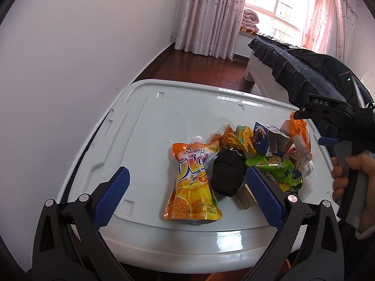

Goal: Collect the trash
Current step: 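Grasp the orange plastic bag with the right gripper and lift it, then grasp the orange juice pouch with the left gripper while the right gripper holds the orange bag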

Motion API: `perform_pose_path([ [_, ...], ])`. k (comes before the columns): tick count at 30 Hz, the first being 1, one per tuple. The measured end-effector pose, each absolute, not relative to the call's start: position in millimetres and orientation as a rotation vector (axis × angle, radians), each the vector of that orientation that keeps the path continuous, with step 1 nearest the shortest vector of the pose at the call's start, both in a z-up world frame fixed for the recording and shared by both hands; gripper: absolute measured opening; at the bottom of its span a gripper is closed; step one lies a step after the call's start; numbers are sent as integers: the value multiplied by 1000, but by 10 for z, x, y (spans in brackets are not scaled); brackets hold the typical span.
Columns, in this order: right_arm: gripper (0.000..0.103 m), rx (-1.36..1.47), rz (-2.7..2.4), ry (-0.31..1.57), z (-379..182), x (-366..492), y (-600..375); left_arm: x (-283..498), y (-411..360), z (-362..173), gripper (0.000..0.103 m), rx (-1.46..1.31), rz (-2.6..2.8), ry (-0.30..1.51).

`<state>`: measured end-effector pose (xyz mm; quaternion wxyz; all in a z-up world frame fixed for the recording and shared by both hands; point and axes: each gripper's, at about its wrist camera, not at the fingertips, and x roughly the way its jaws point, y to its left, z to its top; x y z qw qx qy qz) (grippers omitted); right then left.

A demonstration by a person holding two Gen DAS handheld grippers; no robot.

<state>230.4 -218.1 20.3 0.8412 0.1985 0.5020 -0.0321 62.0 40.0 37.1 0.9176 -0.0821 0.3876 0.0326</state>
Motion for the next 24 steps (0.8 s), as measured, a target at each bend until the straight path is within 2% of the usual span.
perform_pose_path([
  [6,95,480,-59,1160,-109,2441,-2130,595,422,394,97,-177,67,792],
  [8,80,490,-53,1133,-118,2383,-2145,591,425,388,97,-173,70,792],
  [11,74,501,-17,1096,-70,2276,-2179,598,433,375,97,-176,71,799],
  [13,62,502,0,1085,-22,2245,-2200,604,434,370,97,-183,70,802],
  [15,61,512,18,1080,12,2186,-2237,610,421,359,97,-181,72,804],
  [17,55,522,42,1077,33,2123,-2274,611,390,351,97,-169,74,805],
  [19,34,517,77,1074,44,2060,-2270,610,349,342,97,-151,77,803],
  [24,28,537,138,1034,185,1852,-2424,610,291,299,97,-118,81,804],
])
